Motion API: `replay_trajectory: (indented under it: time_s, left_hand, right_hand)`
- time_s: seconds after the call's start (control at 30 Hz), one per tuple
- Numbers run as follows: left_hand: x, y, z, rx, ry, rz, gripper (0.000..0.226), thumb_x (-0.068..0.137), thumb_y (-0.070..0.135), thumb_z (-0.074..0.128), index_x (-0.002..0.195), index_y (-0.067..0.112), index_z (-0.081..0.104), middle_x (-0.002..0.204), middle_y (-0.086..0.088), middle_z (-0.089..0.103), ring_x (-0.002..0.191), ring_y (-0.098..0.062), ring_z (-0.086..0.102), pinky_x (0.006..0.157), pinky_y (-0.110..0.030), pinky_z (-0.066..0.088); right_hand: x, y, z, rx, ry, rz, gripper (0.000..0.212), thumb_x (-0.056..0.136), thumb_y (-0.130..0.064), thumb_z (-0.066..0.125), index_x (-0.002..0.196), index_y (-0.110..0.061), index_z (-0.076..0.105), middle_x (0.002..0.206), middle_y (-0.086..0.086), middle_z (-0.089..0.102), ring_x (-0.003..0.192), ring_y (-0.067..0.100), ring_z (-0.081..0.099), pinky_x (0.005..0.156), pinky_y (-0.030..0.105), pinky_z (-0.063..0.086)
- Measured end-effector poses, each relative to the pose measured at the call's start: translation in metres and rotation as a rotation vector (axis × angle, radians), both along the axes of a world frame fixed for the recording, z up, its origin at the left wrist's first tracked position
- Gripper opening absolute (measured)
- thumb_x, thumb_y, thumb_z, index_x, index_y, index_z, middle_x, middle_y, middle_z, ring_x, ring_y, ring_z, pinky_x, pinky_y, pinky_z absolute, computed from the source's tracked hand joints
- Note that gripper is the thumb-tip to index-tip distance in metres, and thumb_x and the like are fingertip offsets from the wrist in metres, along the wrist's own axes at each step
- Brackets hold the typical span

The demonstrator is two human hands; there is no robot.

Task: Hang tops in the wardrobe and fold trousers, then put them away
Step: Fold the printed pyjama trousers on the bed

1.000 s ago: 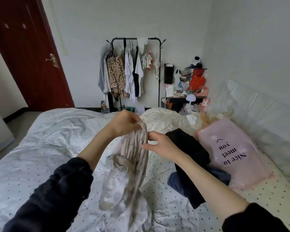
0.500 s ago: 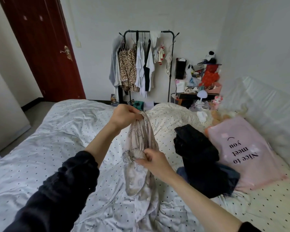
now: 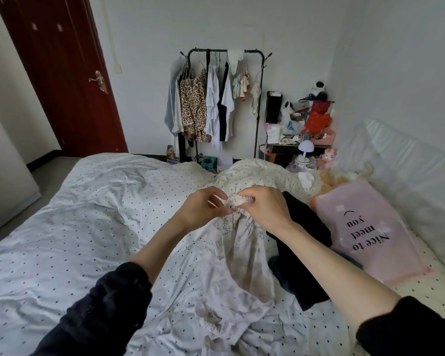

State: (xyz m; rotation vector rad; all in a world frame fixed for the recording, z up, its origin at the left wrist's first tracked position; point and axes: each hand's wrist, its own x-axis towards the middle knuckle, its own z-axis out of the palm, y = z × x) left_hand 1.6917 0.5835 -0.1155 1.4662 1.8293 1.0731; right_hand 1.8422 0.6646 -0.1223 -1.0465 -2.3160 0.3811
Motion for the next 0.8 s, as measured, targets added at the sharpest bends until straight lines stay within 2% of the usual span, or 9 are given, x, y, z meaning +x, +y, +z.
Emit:
replay_trajectory:
  time_s: [0.1, 0.23, 0.3, 0.37, 0.47, 0.53, 0.6, 0.7, 0.8]
  left_hand:
    - [0.006, 0.007, 0.005, 0.066, 0.108, 0.025, 0.019, 0.077, 0.011, 0.076, 0.088, 0.015, 0.061, 0.076, 0.000, 0.064, 0.071, -0.013, 0.060, 0.068, -0.023, 0.046]
    - [0.008, 0.011, 0.008, 0.099, 0.315, 0.021, 0.007, 0.078, 0.010, 0.072, 0.085, 0.010, 0.070, 0.067, 0.006, 0.056, 0.064, -0.008, 0.049, 0.057, -0.007, 0.037]
    - [0.006, 0.011, 0.012, 0.152, 0.381, 0.060, 0.013, 0.080, 0.004, 0.065, 0.088, 0.010, 0.073, 0.069, 0.010, 0.056, 0.066, -0.005, 0.049, 0.057, -0.003, 0.036]
    - [0.000, 0.012, 0.019, 0.220, 0.461, 0.106, 0.021, 0.080, 0.000, 0.059, 0.090, 0.009, 0.075, 0.076, 0.008, 0.060, 0.071, -0.007, 0.052, 0.061, -0.005, 0.035]
    - [-0.018, 0.012, 0.029, 0.270, 0.554, 0.211, 0.023, 0.079, -0.001, 0.057, 0.090, 0.007, 0.075, 0.091, -0.008, 0.069, 0.081, -0.017, 0.058, 0.069, -0.014, 0.034]
    - [-0.034, 0.009, 0.032, 0.287, 0.567, 0.307, 0.021, 0.079, -0.001, 0.057, 0.089, 0.005, 0.075, 0.091, -0.012, 0.068, 0.088, -0.025, 0.060, 0.071, -0.020, 0.037]
    - [-0.047, 0.006, 0.037, 0.329, 0.570, 0.365, 0.020, 0.077, -0.004, 0.056, 0.083, 0.002, 0.074, 0.079, -0.006, 0.062, 0.089, -0.029, 0.058, 0.070, -0.022, 0.036]
    - [-0.061, 0.008, 0.050, 0.249, 0.607, 0.375, 0.017, 0.078, -0.001, 0.057, 0.081, 0.006, 0.071, 0.088, -0.006, 0.055, 0.082, -0.024, 0.053, 0.069, -0.025, 0.035]
    - [-0.067, 0.006, 0.050, 0.078, 0.759, 0.255, 0.020, 0.083, 0.006, 0.053, 0.089, 0.016, 0.069, 0.095, -0.004, 0.066, 0.085, -0.026, 0.058, 0.070, -0.028, 0.039]
  right_hand:
    - [0.001, 0.000, -0.001, 0.056, 0.014, -0.011, 0.022, 0.083, -0.018, 0.069, 0.104, -0.022, 0.074, 0.104, -0.004, 0.072, 0.096, 0.016, 0.065, 0.083, 0.027, 0.046]
    - [0.008, 0.002, -0.009, 0.034, -0.025, 0.002, 0.007, 0.081, -0.031, 0.072, 0.079, -0.024, 0.073, 0.071, -0.005, 0.069, 0.066, 0.015, 0.060, 0.056, 0.026, 0.037]
    - [0.016, 0.005, -0.021, 0.015, -0.114, -0.027, 0.027, 0.081, -0.035, 0.071, 0.064, -0.019, 0.058, 0.057, -0.007, 0.053, 0.058, 0.018, 0.052, 0.050, 0.028, 0.030]
    - [0.023, 0.009, -0.033, 0.010, -0.182, -0.094, 0.032, 0.085, -0.034, 0.067, 0.067, -0.013, 0.050, 0.065, -0.004, 0.051, 0.067, 0.023, 0.056, 0.056, 0.030, 0.030]
    - [0.032, 0.017, -0.040, 0.000, -0.208, -0.211, 0.008, 0.089, -0.026, 0.061, 0.087, -0.018, 0.059, 0.094, -0.001, 0.059, 0.089, 0.025, 0.060, 0.073, 0.033, 0.034]
    - [0.040, 0.024, -0.039, -0.017, -0.224, -0.286, 0.011, 0.089, -0.014, 0.055, 0.097, -0.018, 0.060, 0.103, 0.001, 0.058, 0.093, 0.027, 0.060, 0.077, 0.035, 0.033]
    - [0.047, 0.031, -0.038, -0.032, -0.258, -0.341, 0.015, 0.087, -0.008, 0.051, 0.099, -0.016, 0.057, 0.106, 0.004, 0.057, 0.095, 0.028, 0.059, 0.079, 0.036, 0.035]
    - [0.054, 0.039, -0.031, -0.143, -0.252, -0.421, 0.015, 0.087, -0.014, 0.055, 0.102, -0.013, 0.057, 0.107, 0.007, 0.060, 0.100, 0.029, 0.058, 0.088, 0.040, 0.044]
    - [0.060, 0.049, -0.014, -0.370, -0.169, -0.427, 0.019, 0.083, -0.025, 0.068, 0.084, -0.009, 0.059, 0.087, 0.009, 0.062, 0.088, 0.027, 0.060, 0.075, 0.034, 0.049]
